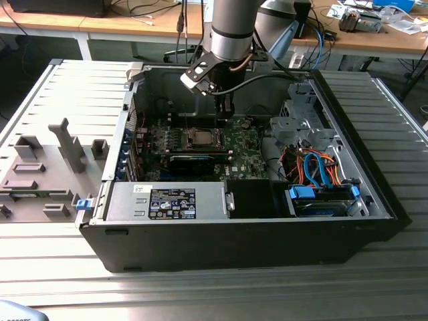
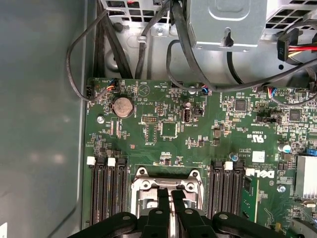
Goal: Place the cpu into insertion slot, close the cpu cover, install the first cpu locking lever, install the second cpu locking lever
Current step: 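Close the cpu cover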
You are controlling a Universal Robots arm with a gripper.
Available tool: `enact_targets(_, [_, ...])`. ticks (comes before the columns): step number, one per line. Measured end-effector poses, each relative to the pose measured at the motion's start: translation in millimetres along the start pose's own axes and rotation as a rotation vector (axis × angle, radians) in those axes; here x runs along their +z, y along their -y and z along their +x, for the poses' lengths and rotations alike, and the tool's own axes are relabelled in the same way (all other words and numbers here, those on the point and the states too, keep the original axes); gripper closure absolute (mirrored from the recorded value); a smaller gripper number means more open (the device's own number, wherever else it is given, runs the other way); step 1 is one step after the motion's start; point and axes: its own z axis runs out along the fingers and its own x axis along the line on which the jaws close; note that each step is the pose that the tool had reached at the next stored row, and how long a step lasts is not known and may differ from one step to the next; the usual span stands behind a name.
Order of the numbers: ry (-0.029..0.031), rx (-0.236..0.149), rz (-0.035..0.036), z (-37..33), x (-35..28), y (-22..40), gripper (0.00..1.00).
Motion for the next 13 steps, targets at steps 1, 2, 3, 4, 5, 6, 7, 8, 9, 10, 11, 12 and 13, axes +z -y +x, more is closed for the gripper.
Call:
enact_targets(1, [0.0000, 0.000, 0.0000, 0.0, 0.0, 0.0, 0.84])
enact_targets(2, [0.0001, 0.000, 0.0000, 0.0, 0.0, 0.0, 0.84])
enact_targets(3, [0.0000, 0.000, 0.0000, 0.0, 0.0, 0.0, 0.84])
enact_targets(4, [0.0000, 0.000, 0.0001, 0.0, 0.0, 0.1, 0.84])
enact_targets(5, [0.0000, 0.000, 0.0000, 0.0, 0.0, 0.3, 0.84])
enact_targets(6, [-0.0001, 0.000, 0.0001, 0.1, 0.0, 0.7, 0.84])
enact_targets(7, [-0.0002, 0.000, 0.0000, 0.1, 0.1, 1.2, 0.84])
enact_targets(8, [-0.0002, 0.000, 0.0000, 0.2, 0.1, 1.7, 0.84])
enact_targets(9, [-0.0001, 0.000, 0.0000, 0.2, 0.1, 2.5, 0.84])
enact_targets(10, [-0.0001, 0.000, 0.0001, 0.2, 0.1, 2.9, 0.84])
enact_targets(11, [0.0000, 0.000, 0.0000, 0.2, 0.1, 3.4, 0.84])
enact_targets(12, [-0.0001, 0.000, 0.0000, 0.2, 0.1, 4.0, 0.84])
enact_targets(13, [-0.0001, 0.000, 0.0000, 0.3, 0.1, 4.3, 0.84])
